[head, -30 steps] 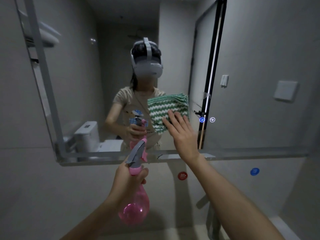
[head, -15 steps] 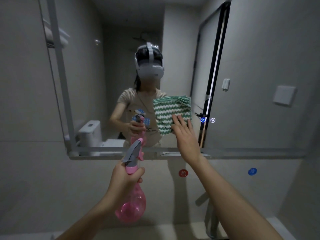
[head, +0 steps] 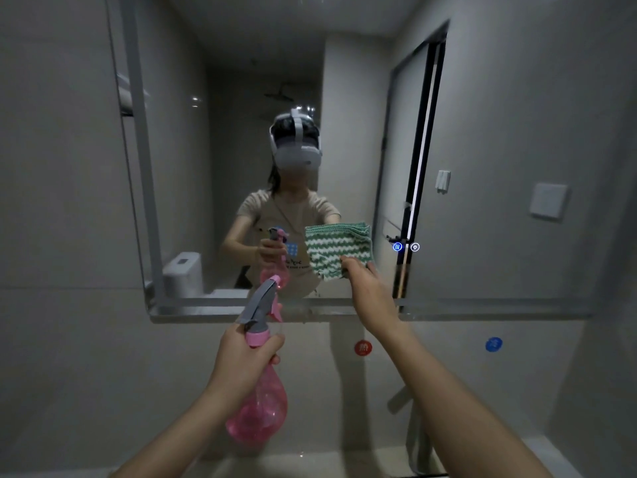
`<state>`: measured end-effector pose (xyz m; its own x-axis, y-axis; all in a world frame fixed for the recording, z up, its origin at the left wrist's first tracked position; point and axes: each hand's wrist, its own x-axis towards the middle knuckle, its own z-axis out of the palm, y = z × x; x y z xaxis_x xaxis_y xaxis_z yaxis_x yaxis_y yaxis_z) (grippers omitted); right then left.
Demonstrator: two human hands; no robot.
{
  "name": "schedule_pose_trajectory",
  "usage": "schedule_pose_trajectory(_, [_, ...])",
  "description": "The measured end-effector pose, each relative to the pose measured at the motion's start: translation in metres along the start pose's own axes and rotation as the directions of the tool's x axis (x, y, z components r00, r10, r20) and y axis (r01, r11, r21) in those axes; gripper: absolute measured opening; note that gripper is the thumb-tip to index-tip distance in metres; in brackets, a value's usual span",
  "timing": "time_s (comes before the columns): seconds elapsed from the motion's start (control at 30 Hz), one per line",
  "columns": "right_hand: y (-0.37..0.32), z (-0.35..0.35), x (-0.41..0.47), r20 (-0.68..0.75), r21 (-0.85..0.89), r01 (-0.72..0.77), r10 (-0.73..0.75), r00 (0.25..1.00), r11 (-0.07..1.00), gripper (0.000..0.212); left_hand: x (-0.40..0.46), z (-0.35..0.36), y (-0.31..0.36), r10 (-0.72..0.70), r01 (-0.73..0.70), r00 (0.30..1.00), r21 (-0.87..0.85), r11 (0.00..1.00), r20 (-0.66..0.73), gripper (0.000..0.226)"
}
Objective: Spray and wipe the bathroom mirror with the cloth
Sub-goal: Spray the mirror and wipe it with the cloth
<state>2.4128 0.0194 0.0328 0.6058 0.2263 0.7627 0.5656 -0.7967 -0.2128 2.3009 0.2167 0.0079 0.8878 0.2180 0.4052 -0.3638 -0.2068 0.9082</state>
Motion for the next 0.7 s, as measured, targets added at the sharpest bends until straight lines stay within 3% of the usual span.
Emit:
schedule_pose_trajectory(0.1, [0.002,0.003,-0.001,0.010,0.014,-0.074,0.074,0.997,0.997,0.018,-0.003,-0.002,0.003,0.016,-0.016,1.000,-0.021,1.000,0.001,0.022])
schedule_pose_trajectory(0.2, [0.002,0.004,0.002,0.003,0.146,-0.164,0.165,0.986,0.976,0.033,-0.006,-0.003,0.006,0.021,-0.021,1.000,-0.030,0.999,0.006,0.023])
schedule_pose_trajectory(0.3, [0.000,0.002,0.009,0.050,0.259,-0.311,0.308,0.950,0.915,0.027,-0.007,-0.004,0.008,0.023,-0.023,1.000,-0.009,1.000,-0.010,0.026])
schedule_pose_trajectory(0.4, [-0.002,-0.004,0.014,0.333,0.448,-0.578,0.473,0.816,0.682,0.019,-0.009,-0.006,0.009,0.022,-0.022,1.000,-0.001,1.000,-0.013,0.026])
schedule_pose_trajectory(0.5, [-0.008,-0.015,0.006,0.616,0.572,-0.748,0.426,0.663,0.337,0.020,-0.010,-0.010,0.008,0.012,-0.013,1.000,-0.008,1.000,-0.012,0.026])
schedule_pose_trajectory(0.57, [-0.016,-0.022,-0.002,0.676,0.595,-0.769,0.372,0.636,0.235,0.020,-0.012,-0.014,0.005,0.006,-0.006,1.000,-0.010,1.000,-0.017,0.025])
schedule_pose_trajectory(0.7, [-0.036,-0.022,-0.029,0.639,0.686,-0.712,0.345,0.688,0.149,0.016,-0.019,-0.024,-0.002,-0.029,0.029,0.999,0.002,1.000,-0.033,0.024])
